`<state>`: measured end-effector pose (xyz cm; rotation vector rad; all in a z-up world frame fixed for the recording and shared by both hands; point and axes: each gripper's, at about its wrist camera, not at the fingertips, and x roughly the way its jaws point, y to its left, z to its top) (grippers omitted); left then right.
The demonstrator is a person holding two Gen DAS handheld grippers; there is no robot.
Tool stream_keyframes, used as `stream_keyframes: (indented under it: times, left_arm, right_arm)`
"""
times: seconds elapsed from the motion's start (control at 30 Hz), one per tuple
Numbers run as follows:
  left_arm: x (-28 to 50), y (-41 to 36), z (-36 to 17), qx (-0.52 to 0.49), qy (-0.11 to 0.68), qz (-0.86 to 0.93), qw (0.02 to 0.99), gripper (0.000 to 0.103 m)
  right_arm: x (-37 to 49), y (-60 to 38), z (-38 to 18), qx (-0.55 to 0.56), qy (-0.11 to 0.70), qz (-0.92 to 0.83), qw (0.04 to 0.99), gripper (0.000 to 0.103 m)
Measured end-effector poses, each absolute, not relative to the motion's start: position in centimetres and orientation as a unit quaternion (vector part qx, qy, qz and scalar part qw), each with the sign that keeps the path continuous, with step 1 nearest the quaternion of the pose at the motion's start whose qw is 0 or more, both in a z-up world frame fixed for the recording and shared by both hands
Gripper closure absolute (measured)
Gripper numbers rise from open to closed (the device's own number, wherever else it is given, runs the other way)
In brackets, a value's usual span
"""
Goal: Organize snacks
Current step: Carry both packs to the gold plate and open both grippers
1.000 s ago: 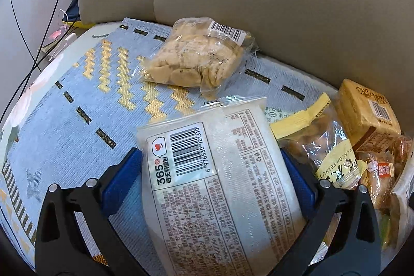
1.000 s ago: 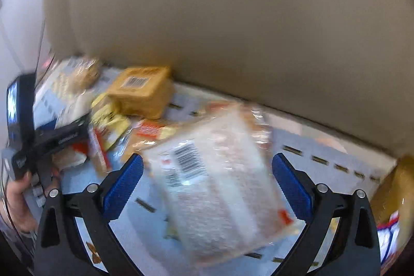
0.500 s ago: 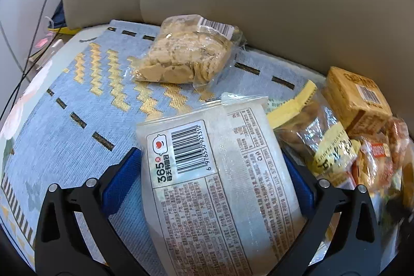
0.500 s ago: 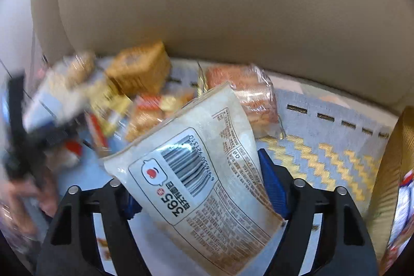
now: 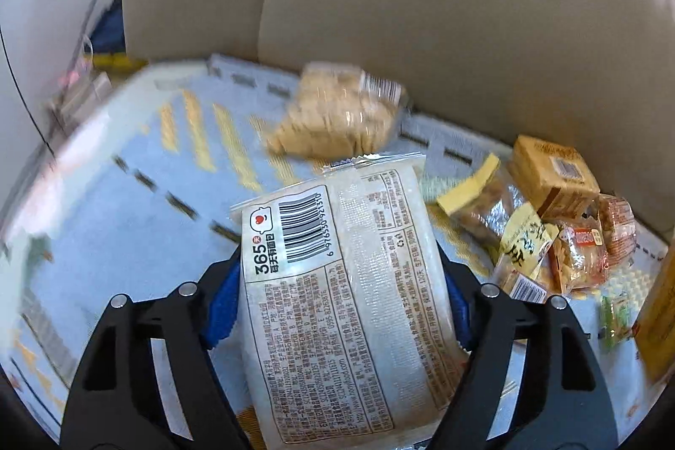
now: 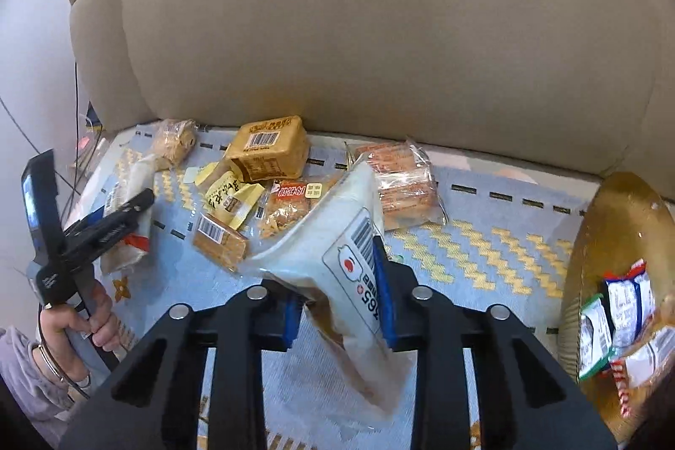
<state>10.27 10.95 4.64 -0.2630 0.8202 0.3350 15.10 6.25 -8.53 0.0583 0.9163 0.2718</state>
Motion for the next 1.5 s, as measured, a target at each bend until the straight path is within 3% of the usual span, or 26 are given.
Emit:
stream_keyframes:
  times: [0.4,0.67,0.93,1.07,1.27,1.5]
  left_arm:
    - [5.3,10.7,4.5,-0.13,0.325,0.12,0.929,0.026]
    - [5.6,9.7,4.5,-0.072,0.356,0.034,0.931,0.026]
    - [5.5,10.9,7.9,-0.081,0.346,0.014,0.935,0.026]
    - [6.1,11.5,9.5,-0.071,0.337,-0.016,0.939,0.026]
    - [6.1,9.4,7.1,-0.002,0.338,-0.073,0.938,0.026]
    - [7.0,9.1,5.9,0.003,0.338,-0.141,0.93,0.026]
  right_arm:
    - [12.7,4.5,-5.0,0.076,0.423,0.133,0.893,0.082]
    - [12.5,1.5,-5.5,0.15,0.436,0.094,0.882,0.083]
    - [11.9,-7.1,-3.2,0.326,0.375,0.08,0.864,0.083]
    - [11.6,-9.9,-2.5,0.356,0.349,0.067,0.864,0.083]
    - [10.5,-14.2,-0.5,0.386,0.293,0.045,0.874,0.083]
    - [8.2,-20.0,1.9,0.397,0.224,-0.005,0.89,0.083]
